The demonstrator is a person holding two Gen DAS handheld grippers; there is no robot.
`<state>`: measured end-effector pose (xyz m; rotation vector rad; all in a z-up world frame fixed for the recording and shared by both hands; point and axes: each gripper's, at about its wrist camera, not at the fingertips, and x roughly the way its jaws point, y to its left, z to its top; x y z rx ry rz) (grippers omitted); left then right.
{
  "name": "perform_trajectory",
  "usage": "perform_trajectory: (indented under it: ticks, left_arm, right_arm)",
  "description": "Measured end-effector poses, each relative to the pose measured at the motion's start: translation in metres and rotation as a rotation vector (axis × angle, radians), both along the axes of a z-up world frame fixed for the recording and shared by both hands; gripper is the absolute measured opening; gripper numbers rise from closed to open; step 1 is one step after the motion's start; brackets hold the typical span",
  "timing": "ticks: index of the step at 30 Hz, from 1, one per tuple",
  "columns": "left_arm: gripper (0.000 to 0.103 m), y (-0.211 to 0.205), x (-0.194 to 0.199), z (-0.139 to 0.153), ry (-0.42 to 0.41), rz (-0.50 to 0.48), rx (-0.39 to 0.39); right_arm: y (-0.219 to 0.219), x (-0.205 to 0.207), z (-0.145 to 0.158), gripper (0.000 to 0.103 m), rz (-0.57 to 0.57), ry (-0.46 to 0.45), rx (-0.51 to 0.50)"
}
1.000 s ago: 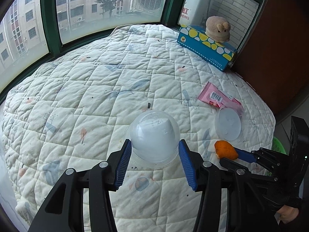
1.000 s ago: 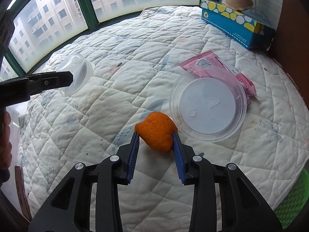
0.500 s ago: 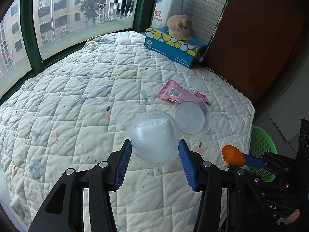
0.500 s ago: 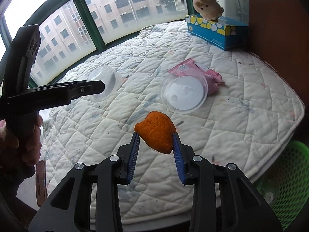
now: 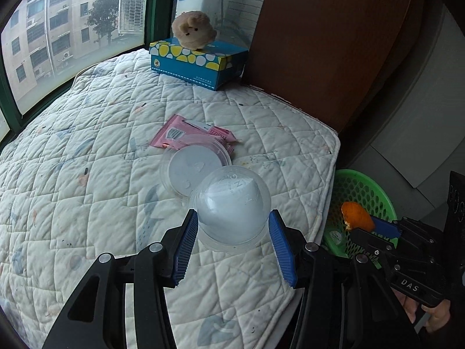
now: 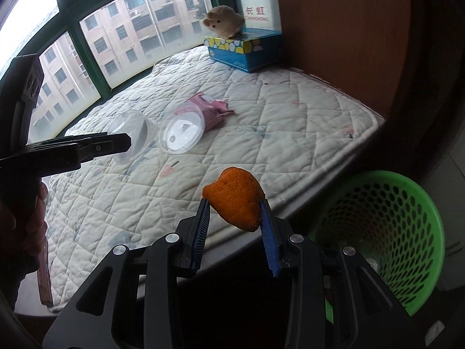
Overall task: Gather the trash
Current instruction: 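Carry the orange sponge over the green basket with the right gripper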
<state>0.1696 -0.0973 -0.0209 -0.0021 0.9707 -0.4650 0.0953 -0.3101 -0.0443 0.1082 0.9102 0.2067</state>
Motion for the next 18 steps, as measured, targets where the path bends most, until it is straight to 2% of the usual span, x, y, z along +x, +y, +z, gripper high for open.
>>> perform_trajectory:
  ticks: [18]
  left_arm:
    - [0.049, -0.103, -0.015, -0.001, 0.008, -0.158, 0.011]
  right_arm:
    - [-0.133, -0.029, -0.016, 0.040, -0.290, 0.046, -0.037]
